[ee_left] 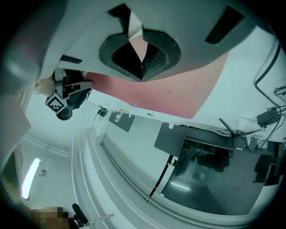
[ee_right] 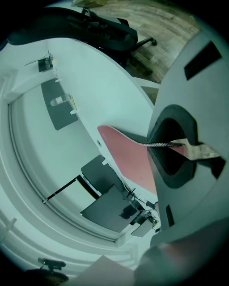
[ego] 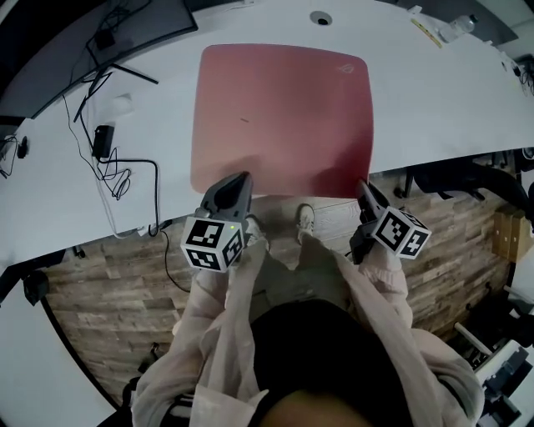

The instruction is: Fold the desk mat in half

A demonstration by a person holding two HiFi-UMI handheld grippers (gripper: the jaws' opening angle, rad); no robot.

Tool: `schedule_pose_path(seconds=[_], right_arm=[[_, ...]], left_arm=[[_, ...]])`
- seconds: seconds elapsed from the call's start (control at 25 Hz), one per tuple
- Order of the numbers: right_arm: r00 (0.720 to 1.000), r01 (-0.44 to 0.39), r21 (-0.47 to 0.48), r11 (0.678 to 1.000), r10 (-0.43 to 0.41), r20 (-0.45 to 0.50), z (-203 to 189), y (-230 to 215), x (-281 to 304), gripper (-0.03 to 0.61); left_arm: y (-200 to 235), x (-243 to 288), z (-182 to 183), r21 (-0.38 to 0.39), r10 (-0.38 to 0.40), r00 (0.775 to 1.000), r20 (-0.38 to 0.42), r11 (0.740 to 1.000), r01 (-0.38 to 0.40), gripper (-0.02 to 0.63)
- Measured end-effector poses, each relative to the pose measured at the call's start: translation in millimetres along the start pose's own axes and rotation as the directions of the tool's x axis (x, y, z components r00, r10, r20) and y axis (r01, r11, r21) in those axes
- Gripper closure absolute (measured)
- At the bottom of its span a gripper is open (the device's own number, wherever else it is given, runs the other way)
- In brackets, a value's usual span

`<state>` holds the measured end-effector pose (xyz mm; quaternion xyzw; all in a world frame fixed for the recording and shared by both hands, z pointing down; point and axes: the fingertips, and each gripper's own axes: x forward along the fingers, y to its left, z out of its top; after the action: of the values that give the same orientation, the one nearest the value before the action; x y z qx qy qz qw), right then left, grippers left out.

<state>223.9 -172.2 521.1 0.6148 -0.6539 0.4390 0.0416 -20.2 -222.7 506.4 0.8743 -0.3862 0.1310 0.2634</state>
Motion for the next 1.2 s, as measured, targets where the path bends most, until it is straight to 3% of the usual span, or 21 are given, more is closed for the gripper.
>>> schedule_pose_path(seconds=[0.36, 0.64, 1.2], right_arm=[[0.994, -0.05, -0.039, 0.998, 0.054, 0.1, 18, 60, -4, 0.545], [0.987, -0.095, -0.094, 0.991, 0.106, 0.124, 18, 106, 5, 0.545], [0.973, -0.203, -0.274, 0.94, 0.224, 0.047, 4, 188, 31, 0.545]], left_arm=[[12, -13, 4, 0.043, -0.069, 0.998, 0.002, 0.997, 0.069, 0.588], [30, -36, 2, 0.041, -0.062, 0.998, 0.013, 0.997, 0.061, 0.588], [59, -73, -2, -0.008, 0.011, 0.998, 0.07, 1.0, -0.011, 0.588]])
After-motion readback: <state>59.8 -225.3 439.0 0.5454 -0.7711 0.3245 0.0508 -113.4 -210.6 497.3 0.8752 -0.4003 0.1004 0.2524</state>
